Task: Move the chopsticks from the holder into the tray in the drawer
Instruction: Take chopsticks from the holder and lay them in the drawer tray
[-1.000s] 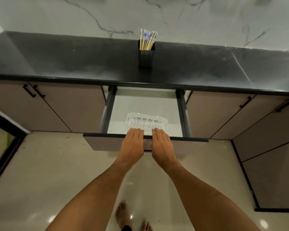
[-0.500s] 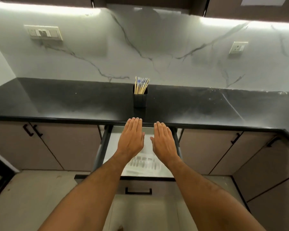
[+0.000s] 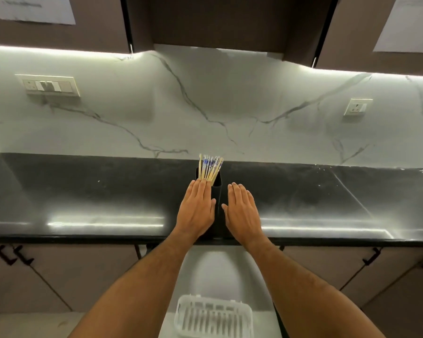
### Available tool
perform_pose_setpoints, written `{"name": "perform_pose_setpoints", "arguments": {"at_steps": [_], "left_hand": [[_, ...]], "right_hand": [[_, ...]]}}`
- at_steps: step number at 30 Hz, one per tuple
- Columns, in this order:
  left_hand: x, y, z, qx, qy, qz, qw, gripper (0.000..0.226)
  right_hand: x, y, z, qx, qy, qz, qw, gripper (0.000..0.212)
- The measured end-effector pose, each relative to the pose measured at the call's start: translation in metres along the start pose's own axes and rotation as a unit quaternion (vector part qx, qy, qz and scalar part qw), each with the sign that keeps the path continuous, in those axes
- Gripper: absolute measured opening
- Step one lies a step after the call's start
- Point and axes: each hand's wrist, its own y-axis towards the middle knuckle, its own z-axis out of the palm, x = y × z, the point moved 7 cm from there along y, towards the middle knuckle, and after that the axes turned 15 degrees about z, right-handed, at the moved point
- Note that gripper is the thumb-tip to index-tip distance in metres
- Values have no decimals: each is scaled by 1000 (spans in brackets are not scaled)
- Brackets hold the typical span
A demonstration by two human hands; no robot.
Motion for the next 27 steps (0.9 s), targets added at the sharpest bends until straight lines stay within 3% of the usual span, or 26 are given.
{"name": "perform_pose_setpoints", "arguments": {"at_steps": [10, 15, 19, 25, 27], "left_hand": [[78, 65, 61, -4, -29, -1, 1000, 51], [106, 94, 93, -7, -42, -24, 999, 48], [123, 110, 121, 1, -55, -31, 998, 49], [144, 135, 150, -81, -103, -29, 991, 37], [156, 143, 161, -96, -147, -64, 982, 30]], "right_hand": [[35, 101, 49, 6, 35, 17, 999, 63], [49, 139, 78, 40, 116, 33, 992, 57], [52, 167, 105, 115, 252, 116, 954, 42], [57, 217, 148, 145, 358, 227, 894, 40], [55, 230, 162, 153, 385, 252, 874, 36]]}}
